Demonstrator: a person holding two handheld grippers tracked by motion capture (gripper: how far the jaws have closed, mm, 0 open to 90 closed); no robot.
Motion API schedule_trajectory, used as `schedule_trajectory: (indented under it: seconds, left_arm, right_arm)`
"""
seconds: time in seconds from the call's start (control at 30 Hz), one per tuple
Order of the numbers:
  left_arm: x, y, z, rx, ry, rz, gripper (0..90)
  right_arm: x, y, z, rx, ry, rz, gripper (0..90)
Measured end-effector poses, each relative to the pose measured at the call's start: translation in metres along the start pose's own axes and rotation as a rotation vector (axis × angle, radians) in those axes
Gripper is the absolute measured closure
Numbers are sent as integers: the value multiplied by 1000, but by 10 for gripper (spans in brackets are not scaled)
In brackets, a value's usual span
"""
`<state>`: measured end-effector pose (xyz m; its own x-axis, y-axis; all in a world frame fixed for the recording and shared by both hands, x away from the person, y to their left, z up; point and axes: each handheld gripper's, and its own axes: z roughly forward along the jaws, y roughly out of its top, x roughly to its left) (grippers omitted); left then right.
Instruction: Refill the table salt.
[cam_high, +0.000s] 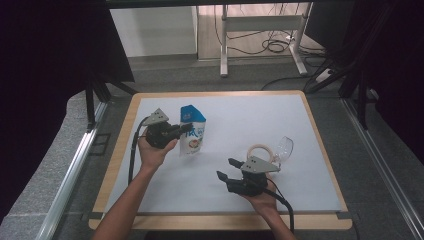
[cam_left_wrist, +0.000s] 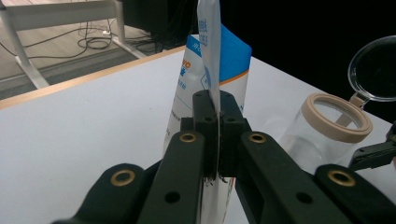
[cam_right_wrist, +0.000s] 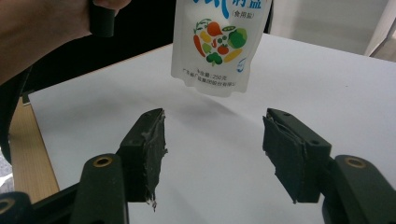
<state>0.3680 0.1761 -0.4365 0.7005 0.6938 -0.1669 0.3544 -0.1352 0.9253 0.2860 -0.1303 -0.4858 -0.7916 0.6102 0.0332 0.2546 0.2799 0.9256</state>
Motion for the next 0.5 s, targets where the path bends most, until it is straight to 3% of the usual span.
schedule_trajectory:
  seconds: [0.5]
  left_arm:
    - [-8,-2,-3,-4,-15,8,898]
  right_arm:
    - [2,-1,10,21,-2,-4,394]
